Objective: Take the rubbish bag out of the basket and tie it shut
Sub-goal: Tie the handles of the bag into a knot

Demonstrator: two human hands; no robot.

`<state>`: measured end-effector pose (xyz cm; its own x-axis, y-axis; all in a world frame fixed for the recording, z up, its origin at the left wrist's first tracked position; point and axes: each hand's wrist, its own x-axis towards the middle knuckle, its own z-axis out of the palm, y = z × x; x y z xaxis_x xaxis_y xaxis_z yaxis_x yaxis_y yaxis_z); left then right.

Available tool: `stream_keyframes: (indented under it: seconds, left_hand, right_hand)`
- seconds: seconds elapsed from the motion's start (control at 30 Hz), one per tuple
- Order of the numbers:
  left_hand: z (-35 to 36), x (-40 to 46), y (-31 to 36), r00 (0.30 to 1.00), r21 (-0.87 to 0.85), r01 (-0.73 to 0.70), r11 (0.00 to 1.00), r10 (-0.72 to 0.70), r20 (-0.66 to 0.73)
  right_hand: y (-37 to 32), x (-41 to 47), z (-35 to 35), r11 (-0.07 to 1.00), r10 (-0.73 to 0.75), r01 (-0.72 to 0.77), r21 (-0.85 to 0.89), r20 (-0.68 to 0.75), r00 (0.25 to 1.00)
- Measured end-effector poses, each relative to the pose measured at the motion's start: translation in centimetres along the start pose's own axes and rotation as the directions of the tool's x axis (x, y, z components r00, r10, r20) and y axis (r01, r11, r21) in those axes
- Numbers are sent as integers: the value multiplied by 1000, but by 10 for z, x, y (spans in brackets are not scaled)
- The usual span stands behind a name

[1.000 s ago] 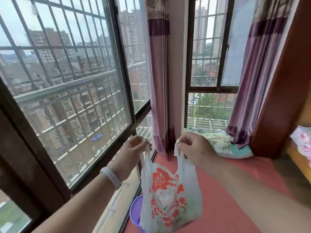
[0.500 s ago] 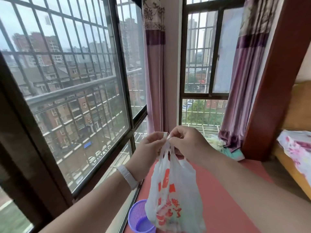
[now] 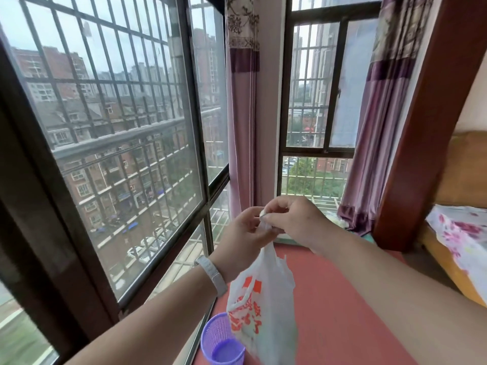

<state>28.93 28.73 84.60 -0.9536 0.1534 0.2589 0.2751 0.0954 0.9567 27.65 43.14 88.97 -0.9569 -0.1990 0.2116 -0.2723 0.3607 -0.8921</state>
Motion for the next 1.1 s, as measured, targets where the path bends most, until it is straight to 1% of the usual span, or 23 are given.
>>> stream_keyframes:
  seconds: [0.13, 0.27, 0.33, 0.43, 0.5, 0.57, 0.67, 0.73, 0.8, 0.87, 0.93, 1.03, 1.1]
  left_hand:
    - [-4, 0, 1, 1000, 19, -6, 1000, 6, -7]
    - [-8, 1, -4, 999, 58, 16, 998, -13, -47]
    - [-9, 1, -6, 997, -4, 49, 999, -49, -61]
    - [-9, 2, -4, 993, -114, 88, 990, -97, -74]
    - [-11, 3, -3, 992, -145, 90, 985, -102, -79]
    - [-13, 4, -3, 994, -144, 82, 986, -91, -58]
    - [-15, 3, -4, 998, -139, 54, 989, -56, -6]
    - [-18, 1, -3, 999, -127, 39, 991, -38, 8]
    - [-21, 1, -4, 999, -119, 44, 992, -47, -23]
    - [-25, 1, -5, 997, -119, 48, 992, -55, -61]
    - [-27, 2, -10, 996, -49, 51, 998, -54, -69]
    - [-29, 2, -16, 997, 50, 75, 996, -74, -13]
    - [-30, 1, -16, 997, 129, 60, 990, -65, 32]
  right_hand:
    - [-2, 3, 3, 994, -25, 27, -102, 15, 1000]
    - [2, 7, 6, 988, -22, 32, -151, 66, 998]
    - [2, 7, 7, 982, -44, 58, -182, 79, 996]
    - [4, 9, 5, 982, -46, 60, -182, 78, 996]
    - [5, 11, 4, 974, -47, 63, -215, 80, 996]
    - [5, 12, 5, 972, -16, 40, -232, 106, 994]
    - [7, 12, 5, 986, 78, -48, -157, 189, 979]
    - [9, 11, 5, 992, 111, -94, -86, 226, 968]
    - [9, 12, 5, 993, 104, -92, -75, 174, 979]
    - [6, 12, 6, 995, 68, -58, -84, 119, 991]
    - [0, 12, 8, 997, 41, -32, -71, 123, 992]
    - [-5, 15, 12, 1000, 20, -20, 2, 157, 987]
    - [-7, 18, 12, 998, 29, -38, 51, 158, 987]
